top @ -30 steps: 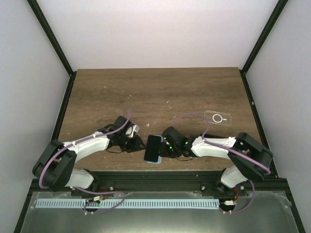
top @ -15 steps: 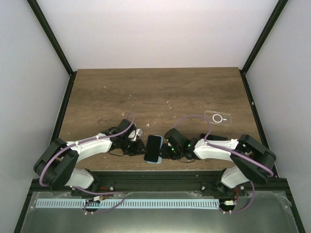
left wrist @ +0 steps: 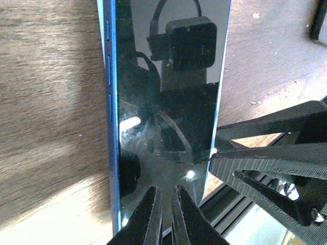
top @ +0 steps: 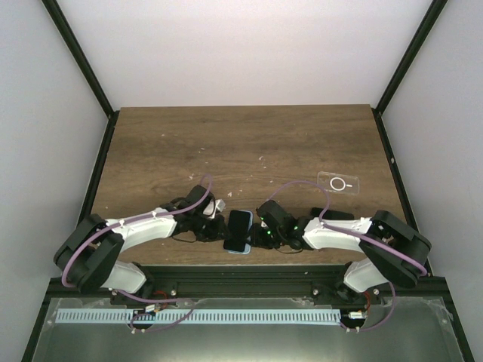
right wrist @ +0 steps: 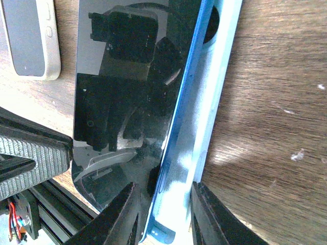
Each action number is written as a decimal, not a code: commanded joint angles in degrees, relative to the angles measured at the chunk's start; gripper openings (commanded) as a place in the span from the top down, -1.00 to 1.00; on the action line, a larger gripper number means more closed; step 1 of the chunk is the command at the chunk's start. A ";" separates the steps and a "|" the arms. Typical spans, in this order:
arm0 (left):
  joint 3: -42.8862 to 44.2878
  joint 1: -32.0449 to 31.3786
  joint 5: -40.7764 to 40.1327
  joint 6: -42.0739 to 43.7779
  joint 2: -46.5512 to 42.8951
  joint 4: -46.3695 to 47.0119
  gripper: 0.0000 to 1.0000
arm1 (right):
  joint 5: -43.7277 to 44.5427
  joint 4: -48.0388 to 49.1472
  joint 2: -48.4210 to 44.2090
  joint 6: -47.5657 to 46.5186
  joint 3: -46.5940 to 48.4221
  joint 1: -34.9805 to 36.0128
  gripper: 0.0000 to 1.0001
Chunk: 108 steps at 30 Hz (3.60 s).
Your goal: Put the phone into the phone case
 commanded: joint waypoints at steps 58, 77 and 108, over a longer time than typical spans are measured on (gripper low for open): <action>-0.24 -3.29 -1.31 -4.87 2.42 5.38 0.65 | -2.57 6.57 0.60 3.00 -2.90 -0.45 0.48; -1.92 -4.10 -3.07 -7.87 2.28 10.40 0.70 | -1.18 6.16 3.61 3.34 -3.35 -0.43 0.67; -2.13 6.06 1.99 1.88 -1.04 7.90 0.35 | -3.82 13.08 2.25 0.80 -3.67 -5.88 0.08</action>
